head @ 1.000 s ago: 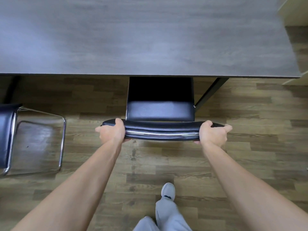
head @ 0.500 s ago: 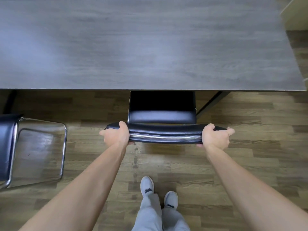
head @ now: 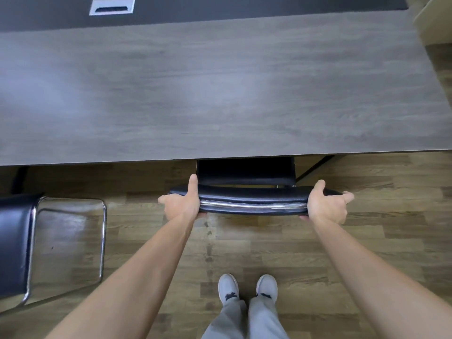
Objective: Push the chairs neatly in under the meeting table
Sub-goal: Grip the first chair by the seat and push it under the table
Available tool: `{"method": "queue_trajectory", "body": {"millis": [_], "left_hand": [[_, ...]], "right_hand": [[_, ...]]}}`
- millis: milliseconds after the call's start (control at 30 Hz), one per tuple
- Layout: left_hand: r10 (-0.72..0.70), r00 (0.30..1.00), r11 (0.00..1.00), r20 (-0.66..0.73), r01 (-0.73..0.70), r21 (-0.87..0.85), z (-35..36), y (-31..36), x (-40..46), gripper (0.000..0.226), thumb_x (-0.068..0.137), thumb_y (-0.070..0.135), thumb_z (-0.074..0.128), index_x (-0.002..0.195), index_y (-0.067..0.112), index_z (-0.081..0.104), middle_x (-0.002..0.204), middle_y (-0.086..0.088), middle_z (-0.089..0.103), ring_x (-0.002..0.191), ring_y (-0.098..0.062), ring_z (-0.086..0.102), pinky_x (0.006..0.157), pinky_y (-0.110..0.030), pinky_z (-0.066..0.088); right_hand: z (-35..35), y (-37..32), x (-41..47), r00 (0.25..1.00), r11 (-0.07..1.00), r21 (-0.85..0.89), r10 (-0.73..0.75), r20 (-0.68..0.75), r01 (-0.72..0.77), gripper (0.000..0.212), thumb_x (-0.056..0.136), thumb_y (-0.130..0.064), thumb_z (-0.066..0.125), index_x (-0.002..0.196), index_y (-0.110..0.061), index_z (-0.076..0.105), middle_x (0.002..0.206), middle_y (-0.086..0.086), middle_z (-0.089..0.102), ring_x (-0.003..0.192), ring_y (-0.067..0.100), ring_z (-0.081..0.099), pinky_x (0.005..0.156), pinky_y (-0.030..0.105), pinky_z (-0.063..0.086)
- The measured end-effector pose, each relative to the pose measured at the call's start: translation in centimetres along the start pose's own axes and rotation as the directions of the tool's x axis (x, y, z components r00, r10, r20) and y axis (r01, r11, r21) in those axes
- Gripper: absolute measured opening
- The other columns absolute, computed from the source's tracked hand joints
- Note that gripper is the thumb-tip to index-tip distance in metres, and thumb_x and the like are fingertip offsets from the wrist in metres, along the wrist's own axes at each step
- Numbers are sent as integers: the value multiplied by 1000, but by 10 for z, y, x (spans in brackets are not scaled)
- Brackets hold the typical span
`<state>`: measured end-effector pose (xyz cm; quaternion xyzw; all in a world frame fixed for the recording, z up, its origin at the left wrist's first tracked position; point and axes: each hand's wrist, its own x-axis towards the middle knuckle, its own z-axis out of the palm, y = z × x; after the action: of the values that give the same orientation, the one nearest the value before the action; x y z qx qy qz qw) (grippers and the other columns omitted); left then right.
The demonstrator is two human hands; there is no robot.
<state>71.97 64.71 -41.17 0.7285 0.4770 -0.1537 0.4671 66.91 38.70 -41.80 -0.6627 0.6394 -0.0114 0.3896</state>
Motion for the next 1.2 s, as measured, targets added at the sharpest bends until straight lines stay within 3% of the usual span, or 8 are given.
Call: {"method": "queue_trajectory", "body": {"millis": [67,267,367,467,700,833,1033,1200], "left_hand": [[11,1000,1000,5,-11,23,2,6,-1,83,85,61,64,134,4,30,115,-8,51,78,-21,51,44,-26,45],[-21,1000,1000,15,21,-3,9,26,1,83,80,63,69,128,6,33,109,-10,49,83,-26,57,39,-28,51],[-30,999,999,17,30,-23,17,35,7,86,76,68,69,126,8,33,109,-9,50,87,-30,65,35,-27,50],[-37,999,999,14,37,-8,24,44,10,86,77,70,67,125,6,35,104,-6,47,83,-32,68,41,-30,55],[-15,1000,999,21,14,44,43,59,11,88,79,72,62,126,-1,41,83,6,30,72,-28,66,51,-33,60],[-27,1000,1000,5,27,-10,51,63,15,83,79,67,67,123,3,35,99,-6,44,93,-33,64,50,-36,60],[-43,999,999,-16,44,25,49,59,20,87,74,72,67,122,7,34,108,-9,47,92,-35,65,55,-41,62],[-53,998,998,28,52,43,43,55,12,83,91,64,51,138,-2,33,107,6,41,78,-25,57,85,-47,58]], "right_hand": [[-5,-9,-5,1000,1000,-25,-6,7,6,59,98,-44,46,143,-11,27,125,17,58,76,29,53,43,24,23],[2,-25,8,1000,1000,-22,-10,-2,10,59,99,-47,43,143,-10,27,110,12,60,51,20,39,52,30,28],[13,-30,23,999,999,-10,-36,-19,36,66,93,-58,39,139,-13,28,100,9,62,72,32,63,69,32,45],[18,-39,36,999,998,-41,-41,-9,41,65,95,-55,40,141,-10,28,108,15,63,103,37,59,75,35,35],[23,-62,58,998,996,-63,-60,-7,59,66,94,-56,40,138,-9,29,115,20,62,108,41,56,79,40,37],[26,-68,65,997,995,-76,-70,-19,69,65,94,-55,41,136,-7,30,114,23,62,109,42,56,80,41,38],[22,-65,61,998,993,-92,-68,17,69,67,94,-57,39,141,-10,26,118,23,60,107,42,56,79,41,38],[7,-70,46,986,999,7,42,160,-44,63,99,-48,34,152,-26,7,132,21,49,103,44,55,60,44,57]]}}
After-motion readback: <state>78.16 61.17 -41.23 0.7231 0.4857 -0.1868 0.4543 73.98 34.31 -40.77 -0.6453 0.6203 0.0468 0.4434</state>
